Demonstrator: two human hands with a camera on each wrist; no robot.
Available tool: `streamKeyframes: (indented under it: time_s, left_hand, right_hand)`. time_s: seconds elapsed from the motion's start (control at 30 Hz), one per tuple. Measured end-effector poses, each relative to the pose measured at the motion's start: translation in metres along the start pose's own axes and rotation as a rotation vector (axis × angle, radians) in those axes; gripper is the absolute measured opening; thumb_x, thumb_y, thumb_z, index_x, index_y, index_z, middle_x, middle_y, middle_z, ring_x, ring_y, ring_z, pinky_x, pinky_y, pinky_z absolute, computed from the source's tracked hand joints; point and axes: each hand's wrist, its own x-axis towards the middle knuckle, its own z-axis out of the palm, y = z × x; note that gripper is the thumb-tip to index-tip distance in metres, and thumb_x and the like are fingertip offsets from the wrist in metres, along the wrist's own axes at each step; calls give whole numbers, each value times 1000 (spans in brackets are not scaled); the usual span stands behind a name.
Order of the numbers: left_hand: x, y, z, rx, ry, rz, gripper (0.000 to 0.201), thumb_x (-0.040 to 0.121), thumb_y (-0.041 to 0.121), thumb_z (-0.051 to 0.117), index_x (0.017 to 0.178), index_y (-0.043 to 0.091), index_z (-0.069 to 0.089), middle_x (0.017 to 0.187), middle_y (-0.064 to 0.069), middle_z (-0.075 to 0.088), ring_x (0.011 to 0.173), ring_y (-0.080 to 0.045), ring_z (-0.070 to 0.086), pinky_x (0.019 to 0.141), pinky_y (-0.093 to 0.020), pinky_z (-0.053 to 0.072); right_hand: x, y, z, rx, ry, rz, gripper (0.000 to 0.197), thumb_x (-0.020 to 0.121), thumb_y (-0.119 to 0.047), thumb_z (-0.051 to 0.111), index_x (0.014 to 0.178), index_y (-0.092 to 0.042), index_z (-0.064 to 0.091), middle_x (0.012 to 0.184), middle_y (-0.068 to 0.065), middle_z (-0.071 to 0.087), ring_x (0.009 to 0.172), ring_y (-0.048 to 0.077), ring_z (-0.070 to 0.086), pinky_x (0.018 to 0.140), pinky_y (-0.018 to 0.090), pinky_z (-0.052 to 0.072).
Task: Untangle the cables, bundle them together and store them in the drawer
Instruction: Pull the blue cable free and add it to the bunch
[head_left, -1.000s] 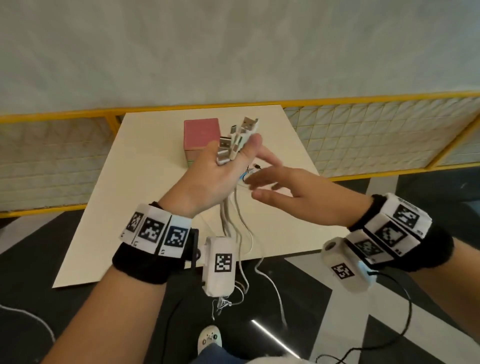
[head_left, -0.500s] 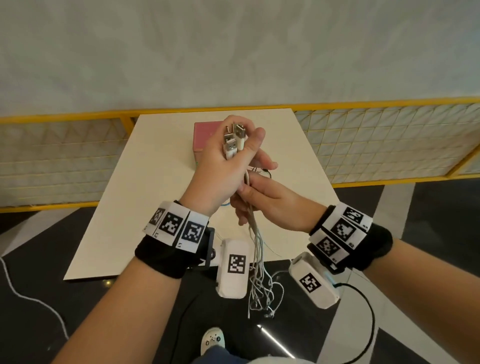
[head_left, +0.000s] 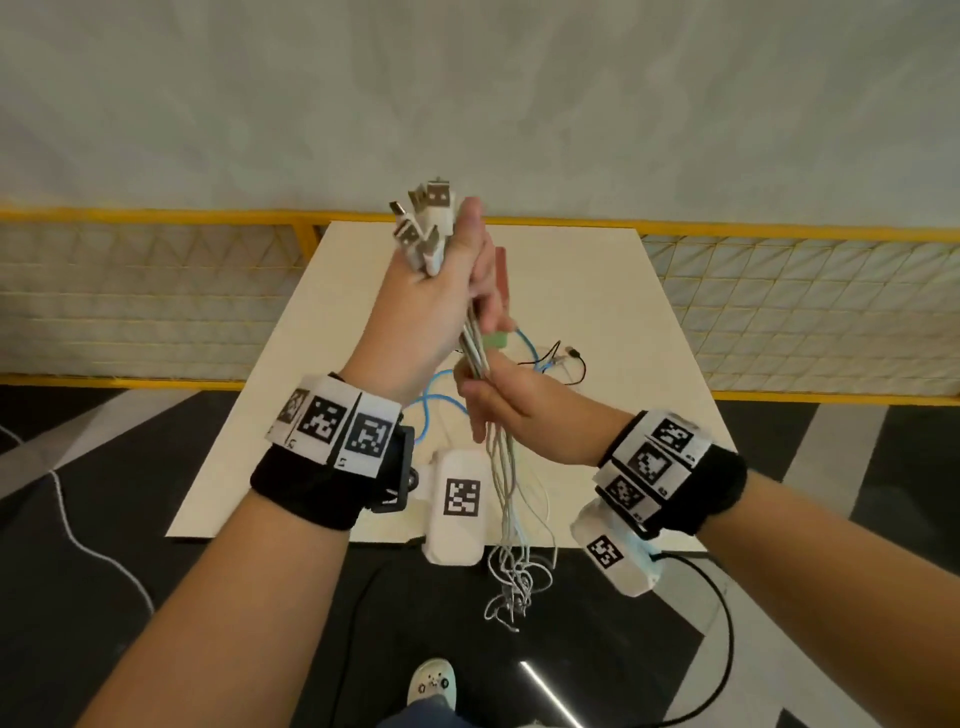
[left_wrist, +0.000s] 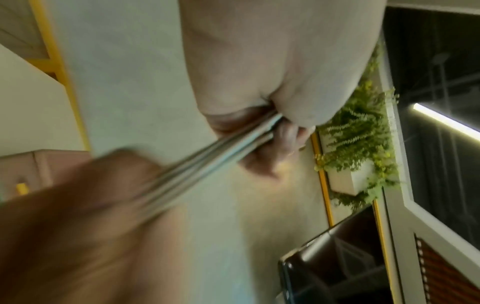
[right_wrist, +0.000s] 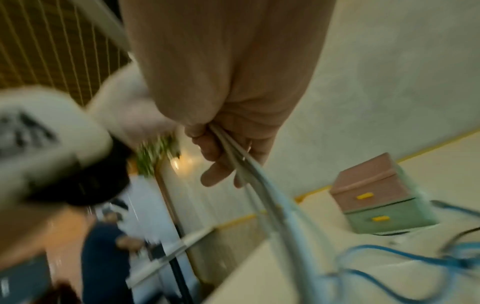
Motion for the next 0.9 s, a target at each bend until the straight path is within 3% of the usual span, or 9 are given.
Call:
streamKeyframes:
  time_s: [0.1,0.2,0.33,0.4,0.47,0.6,0.7,0.8,0.9]
  left_hand:
    - [12,2,-25,-177,119,-36,47,104,41,34,62,21,30,51,8,20,39,-8,16,39,-19,14]
    - [16,-4,-44,-187,182,-74,50,99,46,42,57,23,27,48,9,19,37,-7,13,40,-18,9]
    - [25,-16,-66,-136,256,-134,53,97,46,49,55,25,24,48,9,17,37,-7,13,40,-19,9]
    - [31,-25,-75,-107,274,-165,54,100,43,47,55,24,23,46,9,18,37,-7,13,38,-17,11]
    - [36,-36,-81,-67,269,-205,55,100,43,46,53,25,24,45,9,19,37,-9,14,38,-18,12]
    - [43,-62,-85,10,256,-335,55,99,42,48,53,23,27,47,5,23,41,-13,18,41,-24,18]
    - [46,-80,-84,58,249,-398,54,99,42,49,53,21,28,45,6,26,41,-12,24,40,-22,27]
    - [49,-95,-84,55,233,-434,57,99,41,48,50,22,28,44,7,26,41,-11,23,41,-22,26]
    - [53,-109,-87,85,213,-476,56,100,42,47,50,18,36,48,3,38,40,-10,25,41,-22,22]
  right_hand:
    - [10,42,13,-150,-58,99,9,99,-7,29,93,-8,36,82,4,43,71,27,56,75,22,51]
    - [27,68,27,-116,-28,296,12,101,-19,29,97,-9,35,78,-6,41,61,14,49,76,49,54]
    - [44,71,42,50,-440,463,21,91,-10,50,110,-12,44,77,1,44,70,18,48,71,33,49]
    - [50,83,36,12,-469,465,41,80,-9,55,119,-18,46,95,3,53,90,21,56,79,28,45]
    - [56,106,25,-44,-289,521,47,80,-8,57,125,-19,48,116,5,46,114,18,49,91,25,40]
    - [65,159,9,-248,302,808,29,85,-15,56,113,-20,57,122,12,37,103,23,45,103,33,38]
    - [68,188,5,-220,309,1048,29,91,-24,53,120,-20,57,132,16,38,102,31,52,96,34,43]
    - [71,203,10,-54,371,977,28,91,-10,56,117,-3,62,124,17,57,110,31,56,101,36,43]
    - [78,190,17,420,669,840,14,84,10,58,91,0,66,101,22,64,85,28,64,82,33,57]
